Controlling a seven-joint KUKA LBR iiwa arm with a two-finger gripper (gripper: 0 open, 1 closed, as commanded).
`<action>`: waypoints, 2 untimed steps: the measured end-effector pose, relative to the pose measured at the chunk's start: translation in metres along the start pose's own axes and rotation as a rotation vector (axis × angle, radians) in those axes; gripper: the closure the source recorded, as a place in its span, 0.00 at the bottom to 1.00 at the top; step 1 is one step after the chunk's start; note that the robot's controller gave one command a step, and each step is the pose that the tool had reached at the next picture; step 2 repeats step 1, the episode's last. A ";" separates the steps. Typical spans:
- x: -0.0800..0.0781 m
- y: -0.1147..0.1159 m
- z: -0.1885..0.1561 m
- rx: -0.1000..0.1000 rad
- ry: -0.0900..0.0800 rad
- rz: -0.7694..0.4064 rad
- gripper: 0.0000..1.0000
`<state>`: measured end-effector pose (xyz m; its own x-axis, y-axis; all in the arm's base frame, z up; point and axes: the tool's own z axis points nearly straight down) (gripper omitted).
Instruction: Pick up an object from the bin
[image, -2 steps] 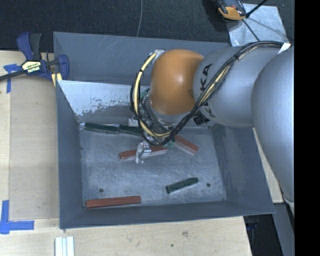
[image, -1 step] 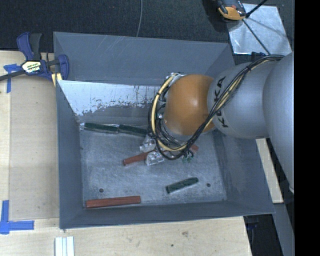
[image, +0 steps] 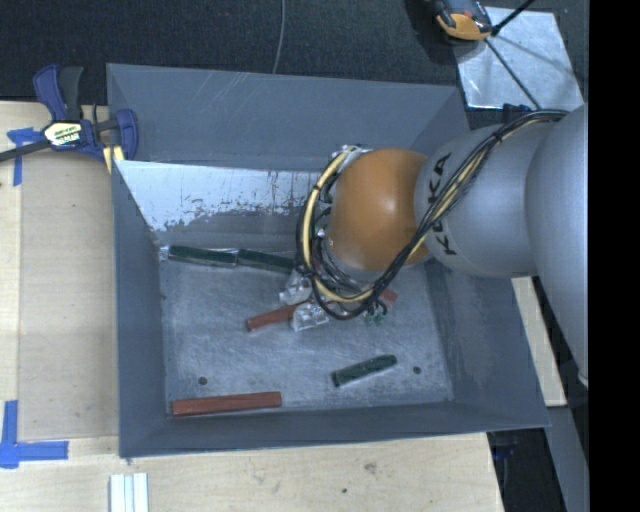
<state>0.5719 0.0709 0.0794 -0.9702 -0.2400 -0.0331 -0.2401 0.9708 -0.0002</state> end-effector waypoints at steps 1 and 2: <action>-0.010 -0.024 -0.194 0.001 0.032 0.047 1.00; -0.010 -0.024 -0.194 0.001 0.032 0.047 1.00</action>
Offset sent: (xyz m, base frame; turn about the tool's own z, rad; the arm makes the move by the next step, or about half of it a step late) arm 0.0000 0.0000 0.0000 0.0000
